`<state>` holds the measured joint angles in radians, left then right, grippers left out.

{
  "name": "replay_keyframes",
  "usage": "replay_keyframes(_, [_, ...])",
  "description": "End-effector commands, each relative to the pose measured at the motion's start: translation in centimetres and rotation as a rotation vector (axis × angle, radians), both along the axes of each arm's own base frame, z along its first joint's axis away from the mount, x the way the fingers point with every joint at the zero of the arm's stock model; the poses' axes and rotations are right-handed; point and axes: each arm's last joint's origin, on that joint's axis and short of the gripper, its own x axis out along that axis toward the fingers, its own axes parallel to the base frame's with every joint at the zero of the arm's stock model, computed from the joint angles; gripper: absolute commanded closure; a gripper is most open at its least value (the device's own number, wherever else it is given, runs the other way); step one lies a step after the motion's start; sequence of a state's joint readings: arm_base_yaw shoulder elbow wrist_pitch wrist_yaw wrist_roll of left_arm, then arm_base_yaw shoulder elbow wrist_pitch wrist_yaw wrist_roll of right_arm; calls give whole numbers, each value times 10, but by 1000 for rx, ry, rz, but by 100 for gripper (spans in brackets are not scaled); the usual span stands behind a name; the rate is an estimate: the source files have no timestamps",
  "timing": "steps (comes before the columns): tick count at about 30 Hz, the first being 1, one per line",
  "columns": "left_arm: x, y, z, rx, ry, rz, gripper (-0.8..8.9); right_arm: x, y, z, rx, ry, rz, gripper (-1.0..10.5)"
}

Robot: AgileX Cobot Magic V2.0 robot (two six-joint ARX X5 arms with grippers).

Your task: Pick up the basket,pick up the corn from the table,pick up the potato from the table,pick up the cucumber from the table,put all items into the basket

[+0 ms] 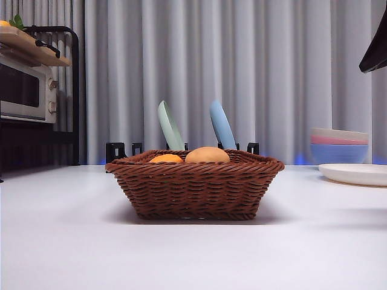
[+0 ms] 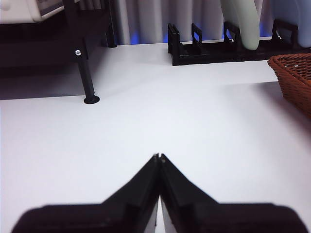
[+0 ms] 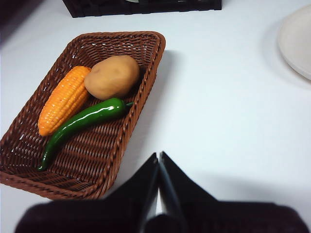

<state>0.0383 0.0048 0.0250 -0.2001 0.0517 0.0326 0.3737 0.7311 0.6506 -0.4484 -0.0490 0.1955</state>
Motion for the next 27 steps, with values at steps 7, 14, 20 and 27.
replay_keyframes(7, [1,0,-5,-7,10,2,817,1,-1,1,-27,-26,-25,946])
replay_keyframes(14, [1,0,-5,-7,10,3,817,-27,-18,16,-110,-199,-21,946])
replay_keyframes(20, [1,0,-5,-7,10,2,817,-54,-36,7,-92,-419,-26,946])
replay_keyframes(27, [1,0,-5,-7,10,2,817,-61,-45,-39,-90,-520,-109,946])
